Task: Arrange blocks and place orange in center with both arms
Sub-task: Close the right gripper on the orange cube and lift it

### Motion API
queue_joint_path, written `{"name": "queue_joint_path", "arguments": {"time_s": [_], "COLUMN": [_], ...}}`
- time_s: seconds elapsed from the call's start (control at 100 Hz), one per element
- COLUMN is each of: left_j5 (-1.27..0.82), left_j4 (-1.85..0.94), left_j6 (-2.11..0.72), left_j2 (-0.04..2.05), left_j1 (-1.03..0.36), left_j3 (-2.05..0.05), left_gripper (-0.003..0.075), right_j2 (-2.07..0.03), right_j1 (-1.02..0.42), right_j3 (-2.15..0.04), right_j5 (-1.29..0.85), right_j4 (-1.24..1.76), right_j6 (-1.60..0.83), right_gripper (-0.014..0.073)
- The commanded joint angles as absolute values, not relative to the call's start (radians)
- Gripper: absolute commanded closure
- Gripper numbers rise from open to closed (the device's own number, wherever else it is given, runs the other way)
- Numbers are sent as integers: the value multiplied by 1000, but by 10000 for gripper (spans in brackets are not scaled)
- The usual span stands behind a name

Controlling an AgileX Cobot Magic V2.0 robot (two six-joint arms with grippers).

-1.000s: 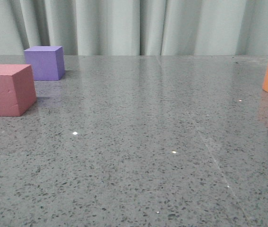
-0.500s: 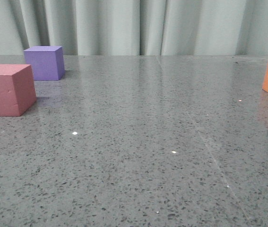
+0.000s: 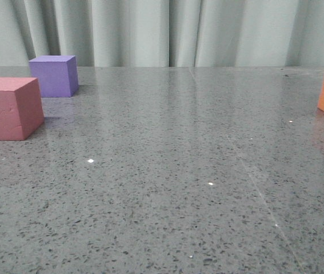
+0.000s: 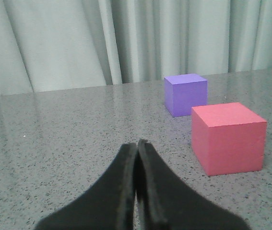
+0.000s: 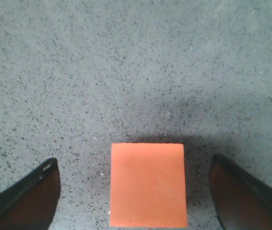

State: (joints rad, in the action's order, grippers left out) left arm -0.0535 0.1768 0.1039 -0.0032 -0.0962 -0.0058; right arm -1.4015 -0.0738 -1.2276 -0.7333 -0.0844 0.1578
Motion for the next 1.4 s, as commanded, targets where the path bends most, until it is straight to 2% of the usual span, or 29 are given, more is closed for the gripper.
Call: {"name": "queue_joint_path", "arguments": {"time_s": [0.0, 1.389], "left_j5": [26, 26], "left_j4": [168, 168], "left_j6": [110, 110], "left_j2": [-35, -35], "left_j1": [-95, -95], "left_j3": [50, 50], "left_gripper": [739, 739], "right_j2": [-1393, -1560], "right_j1": [-67, -62], "right_j3": [-1264, -1260], "right_j5": [-688, -719], "right_j4": [-91, -91], "right_j6": [148, 165], "right_gripper": [-28, -28]}}
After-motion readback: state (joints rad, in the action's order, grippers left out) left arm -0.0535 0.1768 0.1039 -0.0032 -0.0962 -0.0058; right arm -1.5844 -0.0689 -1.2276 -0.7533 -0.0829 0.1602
